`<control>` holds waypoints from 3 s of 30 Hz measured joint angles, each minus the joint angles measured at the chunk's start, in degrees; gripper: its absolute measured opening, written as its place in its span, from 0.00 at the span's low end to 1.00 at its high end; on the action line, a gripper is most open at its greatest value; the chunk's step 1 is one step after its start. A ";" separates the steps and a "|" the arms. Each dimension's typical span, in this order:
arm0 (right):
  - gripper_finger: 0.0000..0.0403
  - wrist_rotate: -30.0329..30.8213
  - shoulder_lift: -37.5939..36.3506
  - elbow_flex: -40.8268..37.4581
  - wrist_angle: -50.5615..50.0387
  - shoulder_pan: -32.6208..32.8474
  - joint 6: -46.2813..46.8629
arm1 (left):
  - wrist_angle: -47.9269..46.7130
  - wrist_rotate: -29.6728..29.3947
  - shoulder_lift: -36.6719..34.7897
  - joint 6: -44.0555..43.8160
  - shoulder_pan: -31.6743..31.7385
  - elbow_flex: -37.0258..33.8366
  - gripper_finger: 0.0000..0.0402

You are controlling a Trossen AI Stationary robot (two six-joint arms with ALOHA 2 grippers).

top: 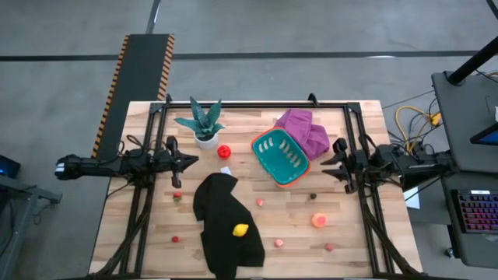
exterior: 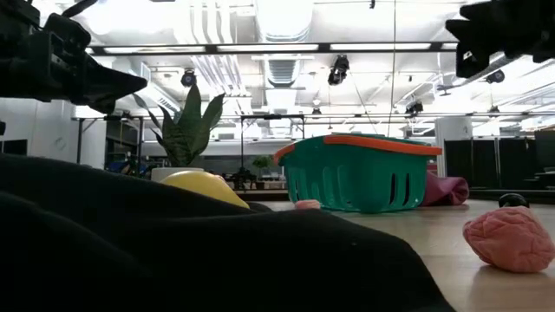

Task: Pick and placing Produce into tupperware
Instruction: Put the cherry into the green basket

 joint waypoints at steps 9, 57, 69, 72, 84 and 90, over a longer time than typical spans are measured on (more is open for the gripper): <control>0.56 -0.87 11.98 14.33 -7.31 0.71 6.82 | 7.43 -0.21 -0.07 0.02 0.00 0.00 0.24; 0.56 19.85 56.77 38.11 -57.26 23.84 84.98 | 15.18 -0.14 -0.11 6.05 0.00 0.00 0.27; 0.56 18.59 66.56 38.11 -56.71 23.81 86.18 | 14.96 -0.14 -0.07 6.08 0.00 0.00 0.27; 0.56 18.56 68.83 38.11 -56.56 23.79 86.18 | 14.96 -0.14 -0.05 6.08 0.00 0.00 0.27; 0.56 18.30 76.63 38.09 -56.04 23.79 87.54 | 14.90 -0.15 -0.04 6.08 0.02 0.00 0.27; 0.56 18.20 79.69 38.09 -54.13 23.79 87.56 | 14.88 -0.16 0.02 6.08 0.00 0.00 0.27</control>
